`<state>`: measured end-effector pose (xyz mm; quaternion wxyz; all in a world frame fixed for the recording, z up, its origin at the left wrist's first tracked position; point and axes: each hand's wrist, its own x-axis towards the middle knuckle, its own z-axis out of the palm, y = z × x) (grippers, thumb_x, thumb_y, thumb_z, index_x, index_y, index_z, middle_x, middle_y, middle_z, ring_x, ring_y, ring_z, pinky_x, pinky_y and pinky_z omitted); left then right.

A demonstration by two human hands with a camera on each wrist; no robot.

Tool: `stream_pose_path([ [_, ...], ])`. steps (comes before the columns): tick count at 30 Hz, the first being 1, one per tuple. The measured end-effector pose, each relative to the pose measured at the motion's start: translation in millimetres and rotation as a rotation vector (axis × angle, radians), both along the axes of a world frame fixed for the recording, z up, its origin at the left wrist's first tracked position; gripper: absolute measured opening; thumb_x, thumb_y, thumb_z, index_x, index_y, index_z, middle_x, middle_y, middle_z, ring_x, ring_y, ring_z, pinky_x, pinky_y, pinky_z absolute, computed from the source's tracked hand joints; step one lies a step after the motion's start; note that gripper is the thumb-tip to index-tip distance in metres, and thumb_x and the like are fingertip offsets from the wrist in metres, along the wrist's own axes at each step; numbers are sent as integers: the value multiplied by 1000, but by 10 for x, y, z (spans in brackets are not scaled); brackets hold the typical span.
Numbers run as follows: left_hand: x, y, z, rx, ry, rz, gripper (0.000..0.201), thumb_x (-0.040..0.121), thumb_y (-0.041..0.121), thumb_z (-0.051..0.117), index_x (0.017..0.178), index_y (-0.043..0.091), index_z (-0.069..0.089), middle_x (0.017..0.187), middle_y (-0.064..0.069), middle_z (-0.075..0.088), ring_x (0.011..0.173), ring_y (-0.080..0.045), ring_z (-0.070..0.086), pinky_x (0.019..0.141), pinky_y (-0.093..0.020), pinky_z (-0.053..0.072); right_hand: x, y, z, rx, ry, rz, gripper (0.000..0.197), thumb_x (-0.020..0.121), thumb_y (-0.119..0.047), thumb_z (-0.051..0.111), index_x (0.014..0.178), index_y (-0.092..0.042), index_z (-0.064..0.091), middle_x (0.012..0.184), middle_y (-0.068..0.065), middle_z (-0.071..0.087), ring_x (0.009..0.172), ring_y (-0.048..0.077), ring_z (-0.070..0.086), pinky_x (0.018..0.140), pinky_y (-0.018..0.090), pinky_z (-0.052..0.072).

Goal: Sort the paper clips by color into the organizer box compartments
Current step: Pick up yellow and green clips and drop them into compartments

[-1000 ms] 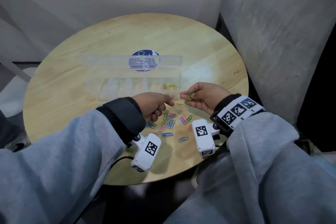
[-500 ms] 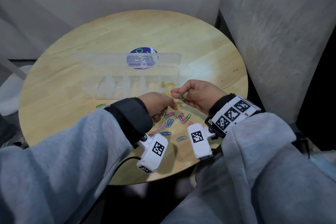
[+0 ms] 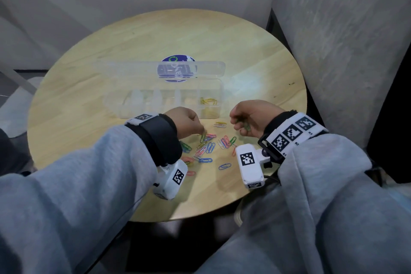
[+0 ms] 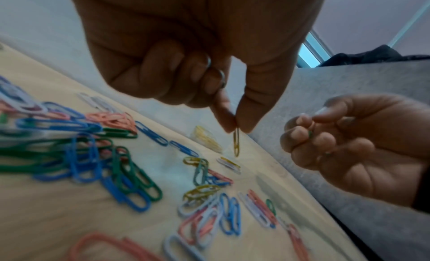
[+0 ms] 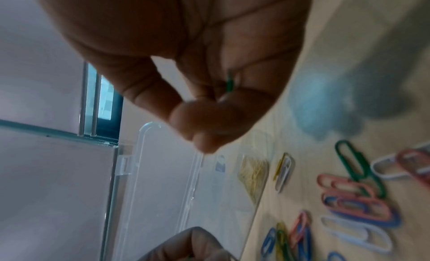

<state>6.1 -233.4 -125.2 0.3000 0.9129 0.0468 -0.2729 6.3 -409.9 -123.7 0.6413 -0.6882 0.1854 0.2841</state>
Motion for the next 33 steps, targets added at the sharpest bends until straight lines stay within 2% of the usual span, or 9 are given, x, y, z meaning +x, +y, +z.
stream_pose_path([
  [4, -6, 51, -65, 118, -38, -53, 27, 80, 25, 68, 61, 21, 49, 60, 4, 47, 58, -13, 44, 53, -21, 33, -3, -33, -84, -531, -89, 386, 9, 86, -10, 57, 77, -9, 55, 56, 4, 42, 47, 16, 36, 44, 23, 31],
  [6, -2, 77, -88, 175, -35, -71, 25, 78, 25, 69, 60, 21, 51, 63, 4, 52, 67, -16, 50, 55, -20, 36, -43, -31, -69, -692, -163, 498, 5, 83, -10, 60, 81, -14, 61, 57, -2, 47, 48, 11, 39, 40, 19, 35],
  [8, 5, 86, -94, 226, -25, -95, 22, 76, 23, 70, 62, 21, 53, 69, 3, 57, 74, -18, 54, 55, -20, 37, -69, -26, -53, -703, -197, 517, 12, 82, -6, 60, 80, -18, 61, 58, -7, 49, 49, 6, 40, 30, 9, 31],
  [12, 10, 27, -41, 310, -50, -163, 7, 77, 15, 65, 80, 20, 62, 87, 1, 60, 79, -19, 54, 52, -20, 36, -68, -8, -66, -725, -177, 527, 20, 80, -1, 58, 84, -20, 61, 59, -7, 49, 49, 6, 43, 26, 6, 27],
  [16, 25, -96, -43, 344, -59, -208, 20, 81, 16, 62, 101, 15, 68, 92, -1, 60, 82, -19, 53, 62, -23, 41, -52, 29, -104, -789, -120, 588, 26, 80, 1, 53, 85, -23, 60, 63, -6, 51, 52, 8, 47, 40, 14, 34],
  [22, 89, -193, -137, 402, -52, -223, 32, 82, 33, 66, 104, 9, 68, 93, -5, 63, 82, -21, 55, 67, -26, 40, 0, 40, -171, -854, -103, 666, 22, 79, -2, 57, 83, -23, 58, 61, -6, 50, 54, 11, 47, 49, 19, 37],
  [27, 124, -225, -170, 403, -35, -255, 28, 84, 27, 64, 106, 9, 68, 109, -8, 69, 84, -21, 56, 70, -26, 43, 16, 110, -194, -959, -119, 740, 7, 84, -12, 59, 83, -19, 57, 87, 3, 58, 84, 22, 56, 59, 22, 40],
  [30, 95, -196, -173, 330, -47, -252, 12, 84, 22, 63, 90, 12, 66, 92, -4, 66, 82, -20, 55, 69, -25, 42, 42, 95, -232, -991, -90, 711, 12, 79, -16, 61, 90, -13, 65, 101, 10, 67, 96, 27, 63, 73, 27, 44],
  [33, 41, -86, -134, 131, -39, -147, 8, 81, 18, 61, 73, 19, 61, 70, 1, 59, 70, -17, 54, 64, -23, 44, 76, 6, -197, -881, -68, 565, 13, 73, -16, 64, 85, -11, 68, 83, 10, 69, 72, 24, 58, 67, 26, 44],
])
